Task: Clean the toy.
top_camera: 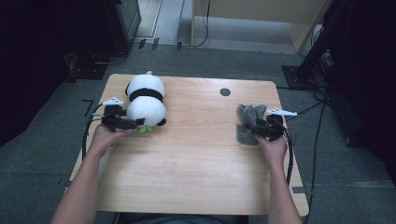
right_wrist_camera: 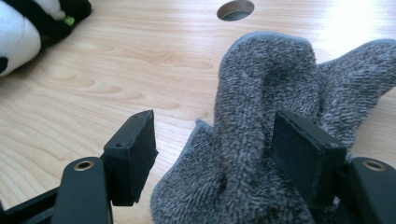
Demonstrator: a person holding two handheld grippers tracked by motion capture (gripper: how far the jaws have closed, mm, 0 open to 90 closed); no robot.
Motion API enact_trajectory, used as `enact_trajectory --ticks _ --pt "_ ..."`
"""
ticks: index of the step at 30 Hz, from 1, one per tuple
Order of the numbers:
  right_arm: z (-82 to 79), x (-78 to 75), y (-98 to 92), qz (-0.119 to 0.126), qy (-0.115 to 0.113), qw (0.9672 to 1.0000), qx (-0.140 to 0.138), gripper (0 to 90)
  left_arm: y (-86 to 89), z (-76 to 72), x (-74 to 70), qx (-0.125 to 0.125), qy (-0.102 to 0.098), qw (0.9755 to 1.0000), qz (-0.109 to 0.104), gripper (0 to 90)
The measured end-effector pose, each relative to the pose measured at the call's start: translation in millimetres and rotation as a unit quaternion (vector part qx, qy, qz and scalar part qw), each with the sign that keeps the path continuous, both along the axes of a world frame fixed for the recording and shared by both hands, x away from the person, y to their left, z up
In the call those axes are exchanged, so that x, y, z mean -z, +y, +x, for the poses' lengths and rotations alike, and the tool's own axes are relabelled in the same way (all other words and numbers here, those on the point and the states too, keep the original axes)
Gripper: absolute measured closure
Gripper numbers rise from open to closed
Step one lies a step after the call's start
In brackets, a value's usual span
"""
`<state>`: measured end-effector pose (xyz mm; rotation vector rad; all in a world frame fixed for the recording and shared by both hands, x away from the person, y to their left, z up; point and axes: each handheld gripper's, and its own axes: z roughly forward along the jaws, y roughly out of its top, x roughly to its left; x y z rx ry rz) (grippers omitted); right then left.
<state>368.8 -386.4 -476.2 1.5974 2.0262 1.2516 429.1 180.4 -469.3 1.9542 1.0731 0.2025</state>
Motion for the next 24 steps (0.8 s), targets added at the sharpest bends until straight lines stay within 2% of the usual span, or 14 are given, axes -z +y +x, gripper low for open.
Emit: enact_trajectory --ticks 2,5,9,10,12,14,17,20,24 --pt "-1.1 -1.2 3.2 -0.008 0.002 1.0 -0.002 31.3 -0.6 -1.4 -0.9 -0.016 -0.005 0.9999 0.004 5.8" --pt "-2.8 -2.9 8.4 -0.018 0.003 0.9998 -0.008 31.3 2.2 -2.4 -0.5 -0.013 -0.003 0.9999 -0.005 5.8" --pt "-6.0 -5.8 14.9 -0.023 -0.002 0.9996 -0.016 31.3 3.7 -3.4 -1.4 -0.022 -0.004 0.9997 -0.011 4.0" --pt "-7.2 -6.8 16.6 -0.026 -0.004 0.9995 -0.019 31.3 4.7 -3.8 -2.3 -0.029 -0.007 0.9995 -0.014 0.0" --pt "-9.4 -8.8 20.5 -0.031 -0.007 0.9992 -0.025 31.3 7.7 -4.6 -4.5 -0.036 -0.007 0.9987 -0.035 0.0" --pt "-11.5 -10.4 23.9 -0.034 -0.01 0.999 -0.029 31.5 9.2 -6.0 -6.3 -0.043 0.002 0.9983 -0.039 0.0" --pt "-15.5 -13.3 27.9 -0.029 -0.013 0.999 -0.032 32.0 6.8 -13.4 -10.8 -0.032 -0.012 0.9991 -0.025 0.0" --pt "-20.2 -18.1 32.4 -0.025 -0.022 0.9988 -0.037 32.1 2.1 -21.4 -18.6 -0.011 -0.025 0.9992 -0.031 0.0" --pt "-26.2 -21.8 40.8 -0.027 -0.024 0.9982 -0.049 32.2 -7.7 -33.3 -29.2 0.016 -0.054 0.998 -0.028 0.0"
